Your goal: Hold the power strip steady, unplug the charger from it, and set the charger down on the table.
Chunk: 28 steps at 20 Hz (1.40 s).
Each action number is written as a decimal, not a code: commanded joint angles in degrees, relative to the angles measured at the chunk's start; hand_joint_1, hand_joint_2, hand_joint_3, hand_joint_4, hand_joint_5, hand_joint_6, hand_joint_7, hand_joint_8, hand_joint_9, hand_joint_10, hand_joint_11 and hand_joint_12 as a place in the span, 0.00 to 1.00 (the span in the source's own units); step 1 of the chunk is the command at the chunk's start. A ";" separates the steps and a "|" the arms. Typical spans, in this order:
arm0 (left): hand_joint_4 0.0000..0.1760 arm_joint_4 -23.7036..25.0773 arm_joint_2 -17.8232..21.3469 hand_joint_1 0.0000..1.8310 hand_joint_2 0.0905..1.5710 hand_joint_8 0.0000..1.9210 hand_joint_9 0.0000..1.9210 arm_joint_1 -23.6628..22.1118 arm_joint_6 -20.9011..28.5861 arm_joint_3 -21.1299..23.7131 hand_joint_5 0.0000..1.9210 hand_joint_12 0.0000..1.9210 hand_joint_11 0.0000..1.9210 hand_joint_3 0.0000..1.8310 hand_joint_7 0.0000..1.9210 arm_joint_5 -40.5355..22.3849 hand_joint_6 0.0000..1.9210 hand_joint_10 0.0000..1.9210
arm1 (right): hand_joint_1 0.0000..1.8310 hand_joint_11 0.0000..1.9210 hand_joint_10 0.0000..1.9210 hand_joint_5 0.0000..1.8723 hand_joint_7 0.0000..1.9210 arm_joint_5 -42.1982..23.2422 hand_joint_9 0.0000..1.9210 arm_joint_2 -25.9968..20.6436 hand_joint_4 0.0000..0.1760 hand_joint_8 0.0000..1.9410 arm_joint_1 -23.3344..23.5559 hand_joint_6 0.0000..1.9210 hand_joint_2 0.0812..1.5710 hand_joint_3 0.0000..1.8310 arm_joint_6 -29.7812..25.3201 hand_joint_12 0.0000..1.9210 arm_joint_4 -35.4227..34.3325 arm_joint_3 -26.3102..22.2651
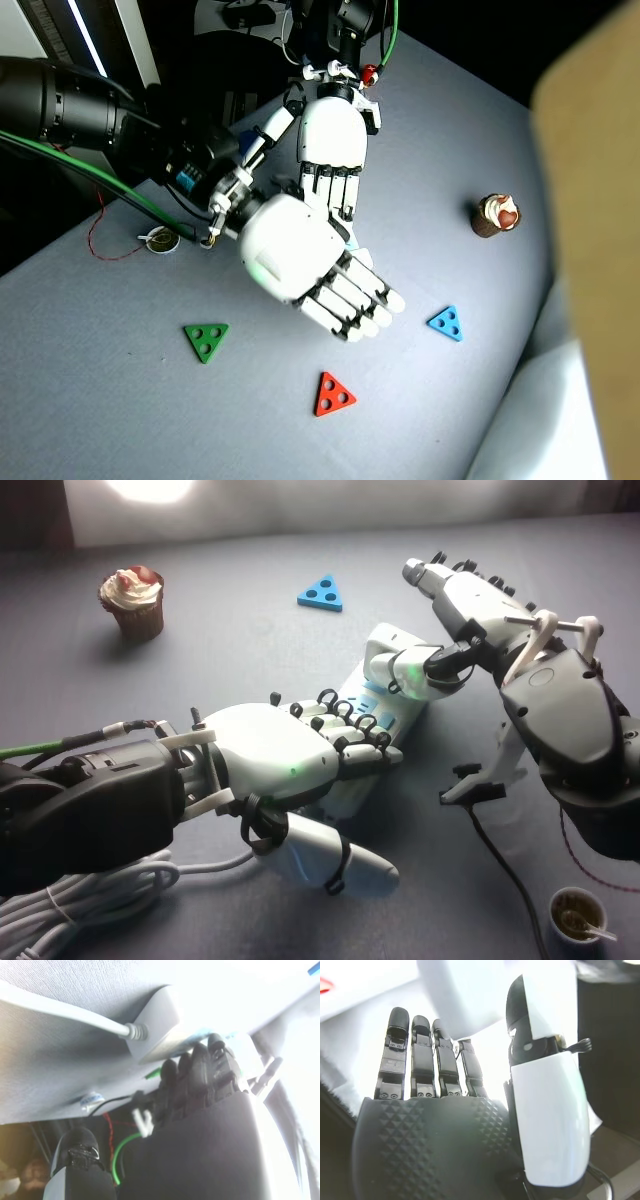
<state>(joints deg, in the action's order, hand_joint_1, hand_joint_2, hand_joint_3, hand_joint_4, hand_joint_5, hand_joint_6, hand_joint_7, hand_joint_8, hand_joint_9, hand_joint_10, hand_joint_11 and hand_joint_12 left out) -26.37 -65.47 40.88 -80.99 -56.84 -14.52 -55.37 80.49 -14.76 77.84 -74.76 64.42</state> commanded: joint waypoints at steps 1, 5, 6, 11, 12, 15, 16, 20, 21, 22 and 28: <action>0.00 -0.54 0.28 0.03 0.63 0.00 0.06 0.20 0.16 -0.23 0.07 0.09 0.01 0.00 0.07 -2.25 0.00 0.01 | 0.59 0.00 0.00 0.10 0.09 -2.24 0.09 -0.26 0.00 0.00 0.43 0.00 0.69 0.00 -0.57 0.31 4.59 0.10; 0.00 -0.54 0.58 0.03 0.63 0.00 0.07 0.19 0.20 -0.29 0.07 0.09 0.01 0.00 0.08 -2.50 0.00 0.00 | 0.57 0.00 0.00 0.12 0.11 -1.51 0.11 -0.26 0.00 0.00 0.17 0.00 0.70 0.00 -0.57 0.33 4.89 0.07; 0.00 -0.54 0.67 0.03 0.63 0.00 0.07 0.19 0.21 -0.29 0.07 0.09 0.01 0.00 0.08 -2.49 0.00 0.00 | 0.57 0.00 0.00 0.12 0.11 -1.51 0.11 -0.25 0.00 0.00 0.04 0.00 0.70 0.00 -0.57 0.33 4.89 0.01; 0.00 -0.54 0.95 0.03 0.63 0.00 0.07 0.19 0.54 -0.31 0.08 0.10 0.01 0.00 0.09 -2.69 0.00 0.00 | 0.56 0.04 0.01 0.17 0.17 -1.51 0.17 -0.25 0.00 0.01 -0.78 0.00 0.70 0.00 -0.57 0.38 4.90 -0.25; 0.00 -0.54 1.01 0.03 0.63 0.00 0.07 0.18 0.55 -0.31 0.08 0.10 0.01 0.00 0.09 -2.70 0.00 0.00 | 0.56 0.04 0.01 0.17 0.17 -1.52 0.17 -0.26 0.00 0.01 -0.93 0.00 0.70 0.00 -0.57 0.38 4.90 -0.25; 0.00 -0.54 1.18 0.03 0.63 0.00 0.07 0.17 0.58 -0.11 0.07 0.10 0.01 0.00 0.08 -3.09 0.00 0.00 | 0.63 0.29 0.01 0.38 0.41 -1.52 0.43 -0.26 0.00 0.00 -1.26 0.00 0.67 0.00 -0.57 0.37 4.90 -0.03; 0.00 -0.54 1.19 0.03 0.63 0.00 0.07 0.17 0.58 -0.04 0.08 0.10 0.01 0.00 0.08 -3.27 0.00 0.00 | 0.64 0.38 0.01 0.50 0.50 -1.52 0.51 -0.26 0.00 0.01 -1.31 0.38 0.68 0.00 -0.57 0.33 4.90 0.03; 0.00 -0.54 1.20 0.02 0.63 0.00 0.08 0.18 0.67 0.08 0.07 0.10 0.02 0.00 0.08 -3.29 0.00 0.00 | 0.76 0.51 0.49 0.54 0.58 -1.53 0.56 -0.26 0.00 0.31 -1.40 0.49 0.66 0.00 -0.57 0.33 4.94 0.02; 0.00 -0.54 1.20 0.02 0.63 0.00 0.08 0.18 0.67 0.08 0.08 0.11 0.02 0.00 0.08 -3.29 0.00 0.00 | 0.76 0.50 0.51 0.54 0.60 -1.53 0.55 -0.26 0.00 0.29 -1.54 0.49 0.66 0.00 -0.58 0.35 5.35 -0.01; 0.00 -0.54 1.21 0.02 0.64 0.00 0.08 0.19 0.67 0.09 0.08 0.11 0.02 0.00 0.08 -3.27 0.00 0.00 | 0.76 0.48 0.52 0.53 0.58 -1.53 0.54 -0.26 0.00 0.33 -1.74 0.51 0.66 0.00 -0.76 0.36 6.03 -0.06; 0.00 -0.75 1.47 0.02 0.63 0.00 0.08 0.18 0.68 -0.02 0.08 0.11 0.01 0.00 0.09 -3.28 0.00 0.00 | 0.76 0.49 0.51 0.52 0.59 -1.92 0.54 -1.08 0.00 0.32 -1.60 0.51 0.66 0.00 -2.75 0.37 10.65 -0.39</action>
<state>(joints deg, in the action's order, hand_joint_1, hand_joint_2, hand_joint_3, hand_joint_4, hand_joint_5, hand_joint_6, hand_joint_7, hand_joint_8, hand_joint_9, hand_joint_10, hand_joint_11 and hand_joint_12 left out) -26.61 -64.38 40.95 -80.66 -56.53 -15.07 -55.00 79.96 -16.69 76.01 -68.45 64.42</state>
